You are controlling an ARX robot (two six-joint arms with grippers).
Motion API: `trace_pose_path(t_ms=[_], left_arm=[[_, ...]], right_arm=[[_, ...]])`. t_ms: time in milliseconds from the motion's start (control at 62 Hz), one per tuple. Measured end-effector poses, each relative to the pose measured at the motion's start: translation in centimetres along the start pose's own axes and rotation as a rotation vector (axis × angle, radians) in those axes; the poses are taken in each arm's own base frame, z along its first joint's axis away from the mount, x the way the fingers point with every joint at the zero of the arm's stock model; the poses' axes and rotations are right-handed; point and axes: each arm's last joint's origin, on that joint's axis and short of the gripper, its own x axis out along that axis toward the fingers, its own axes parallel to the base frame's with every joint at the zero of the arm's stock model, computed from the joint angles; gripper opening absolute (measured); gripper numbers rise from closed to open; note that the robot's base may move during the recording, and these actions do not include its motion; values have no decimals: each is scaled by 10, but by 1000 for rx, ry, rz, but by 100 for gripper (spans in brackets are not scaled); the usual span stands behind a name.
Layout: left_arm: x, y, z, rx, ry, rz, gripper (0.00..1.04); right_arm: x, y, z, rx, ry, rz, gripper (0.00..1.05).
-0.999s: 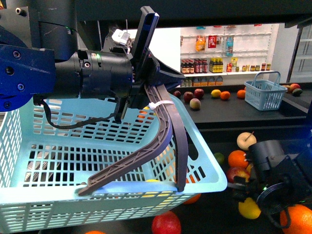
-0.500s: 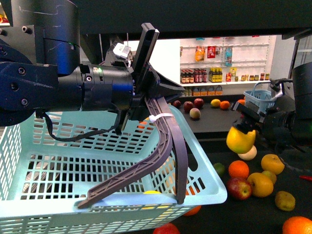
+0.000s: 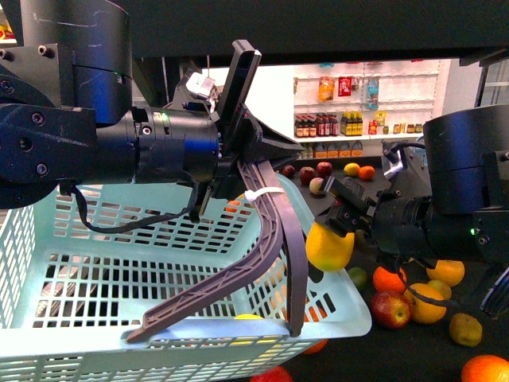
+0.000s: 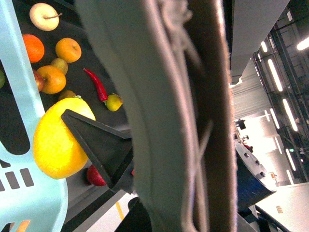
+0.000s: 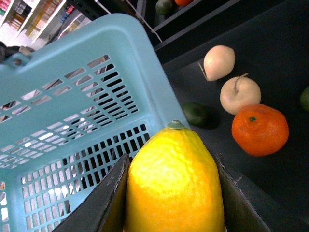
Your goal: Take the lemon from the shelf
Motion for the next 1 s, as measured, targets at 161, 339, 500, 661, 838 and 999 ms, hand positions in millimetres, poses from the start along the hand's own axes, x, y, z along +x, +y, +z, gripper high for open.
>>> trace_pose_path(t_ms=[161,339,500,661,838,999], left_arm=[[0,0,0,0,0,0,6],[0,0,0,0,0,0,6],[0,0,0,-5,0,1,6],[0,0,0,-2,-1,2,6],[0,0,0,-5,1,0,6],[0,0,0,-8,0,1,6]], right_arm=[[1,7,-10,-14,43,39,46],[0,10,-15,-41,44,71,71],[-11,4,2,-144,-73,-7,96],[-56,6,39,-314,-238,-95,97],[-136,14,57,-447,-363,-140,97],[-205,9,40,-432,-343,-181,97]])
